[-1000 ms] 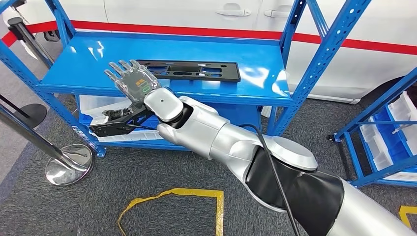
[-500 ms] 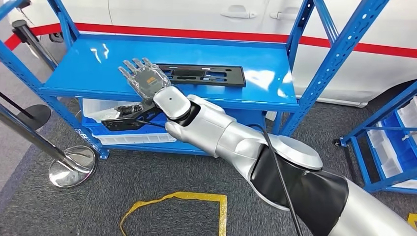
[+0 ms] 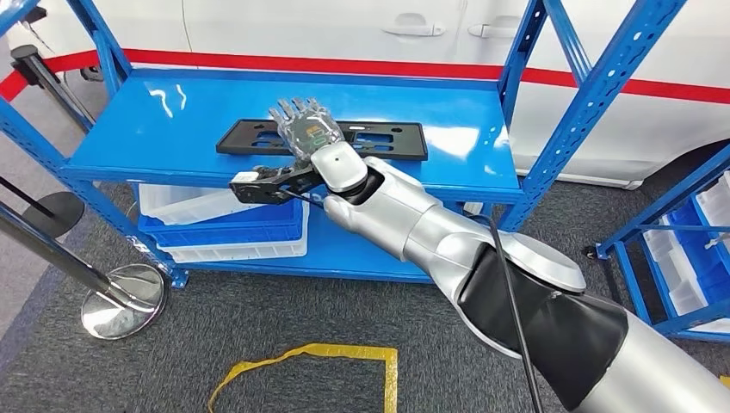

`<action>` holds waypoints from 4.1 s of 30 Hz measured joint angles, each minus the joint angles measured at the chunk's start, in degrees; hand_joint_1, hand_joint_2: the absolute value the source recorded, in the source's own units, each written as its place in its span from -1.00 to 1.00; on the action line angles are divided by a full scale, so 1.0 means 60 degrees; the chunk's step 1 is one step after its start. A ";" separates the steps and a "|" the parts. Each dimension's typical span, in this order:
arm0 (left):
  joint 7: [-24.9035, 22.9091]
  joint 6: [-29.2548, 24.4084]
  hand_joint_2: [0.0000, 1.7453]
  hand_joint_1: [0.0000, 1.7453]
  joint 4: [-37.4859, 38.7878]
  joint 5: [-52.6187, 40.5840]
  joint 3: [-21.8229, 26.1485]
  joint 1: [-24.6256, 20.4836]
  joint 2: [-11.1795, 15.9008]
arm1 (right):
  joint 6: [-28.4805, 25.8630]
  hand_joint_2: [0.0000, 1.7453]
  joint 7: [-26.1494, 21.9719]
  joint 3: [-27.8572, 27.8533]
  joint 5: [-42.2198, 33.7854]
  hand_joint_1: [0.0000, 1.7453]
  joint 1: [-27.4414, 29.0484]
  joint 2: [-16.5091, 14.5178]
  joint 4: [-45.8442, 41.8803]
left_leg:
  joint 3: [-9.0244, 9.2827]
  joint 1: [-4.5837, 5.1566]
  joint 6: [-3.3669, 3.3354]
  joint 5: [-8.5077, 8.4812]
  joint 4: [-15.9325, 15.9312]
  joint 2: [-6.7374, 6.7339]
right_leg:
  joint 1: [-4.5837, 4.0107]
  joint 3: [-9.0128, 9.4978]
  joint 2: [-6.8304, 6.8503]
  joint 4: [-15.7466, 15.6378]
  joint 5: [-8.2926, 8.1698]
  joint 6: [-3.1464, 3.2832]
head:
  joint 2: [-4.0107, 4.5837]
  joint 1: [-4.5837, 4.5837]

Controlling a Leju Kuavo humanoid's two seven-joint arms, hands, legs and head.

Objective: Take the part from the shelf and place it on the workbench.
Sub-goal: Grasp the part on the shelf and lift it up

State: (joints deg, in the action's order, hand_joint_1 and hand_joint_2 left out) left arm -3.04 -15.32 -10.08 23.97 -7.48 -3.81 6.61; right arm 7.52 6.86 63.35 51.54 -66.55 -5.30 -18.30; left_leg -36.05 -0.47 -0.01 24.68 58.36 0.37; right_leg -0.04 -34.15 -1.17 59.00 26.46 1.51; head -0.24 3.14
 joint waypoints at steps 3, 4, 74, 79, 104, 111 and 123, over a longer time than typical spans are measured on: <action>-0.0020 -0.0029 -1.00 -1.00 0.0000 0.0026 0.0000 0.0001 -0.0001 | 0.0084 -1.00 -0.0009 -0.0127 -0.0037 -1.00 0.0043 0.0147 0.0015 | 0.0155 -0.0082 -0.0117 0.0019 -0.0226 -0.0014 | -0.0006 -0.0156 0.0042 0.0290 0.0223 -0.0151 | 0.0000 0.0031; -0.0024 -0.0030 -1.00 -1.00 0.0000 0.0042 0.0000 -0.0005 -0.0002 | 0.0109 -1.00 -0.0020 -0.0163 -0.0057 -1.00 0.0067 0.0191 0.0019 | 0.0215 -0.0103 -0.0162 0.0023 -0.0278 -0.0022 | 0.0002 -0.0371 0.0061 0.0713 0.0425 -0.0198 | 0.0000 0.0046; -0.0056 -0.0220 -1.00 -1.00 0.0011 0.0301 0.0000 -0.0076 0.0266 | 0.0635 1.00 -0.0533 -0.0577 -0.0172 -1.00 0.1150 0.0484 0.0103 | 0.0325 -0.0058 -0.0124 0.0368 0.0014 0.0025 | 0.0088 -0.0614 0.0111 0.0514 -0.0246 -0.0201 | 0.0000 0.0138; -0.0062 -0.0235 -1.00 -1.00 0.0011 0.0320 0.0000 -0.0066 0.0283 | 0.0637 1.00 -0.0518 -0.0578 -0.0169 -1.00 0.1350 0.0472 0.0106 | 0.0255 -0.0064 0.0090 0.0530 0.0161 0.0006 | 0.0103 -0.0429 0.0081 0.0172 -0.0226 0.0029 | 0.0000 0.0128; 0.0057 -0.0194 -1.00 -1.00 0.0013 0.0501 0.0000 -0.0079 0.0383 | 0.0837 1.00 -0.0458 -0.0587 -0.0184 1.00 0.1733 0.0493 0.0155 | 0.0251 -0.0134 -0.0159 0.0278 0.0019 0.0039 | 0.0273 -0.0490 0.0106 0.0616 -0.0111 -0.0630 | -0.0001 0.0129; 0.0036 -0.0146 -1.00 -1.00 0.0015 0.0463 0.0000 -0.0040 0.0403 | 0.0733 1.00 -0.0465 -0.0599 -0.0191 1.00 0.1696 0.0522 0.0154 | 0.0261 -0.0124 -0.0011 0.0319 0.0000 0.0049 | 0.0201 -0.0276 0.0079 0.0182 -0.0081 -0.0334 | 0.0000 0.0111; 0.0141 -0.0081 -1.00 -1.00 0.0015 0.0402 0.0000 -0.0044 0.0378 | 0.0572 0.00 -0.0561 -0.0599 -0.0067 -1.00 0.1697 0.0529 0.0154 | 0.0329 -0.0146 0.0103 0.0322 -0.0091 0.0031 | 0.0167 -0.0258 0.0066 0.0185 -0.0036 -0.0259 | 0.0000 0.0114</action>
State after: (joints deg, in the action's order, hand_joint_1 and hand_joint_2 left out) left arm -2.19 -15.80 -9.99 26.39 -7.48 -4.08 8.88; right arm 10.95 3.50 59.76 51.13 -56.37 -2.12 -17.38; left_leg -34.07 -1.35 0.61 26.61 57.82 0.55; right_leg 0.96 -35.70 -0.78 60.11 26.25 -0.05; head -0.24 3.82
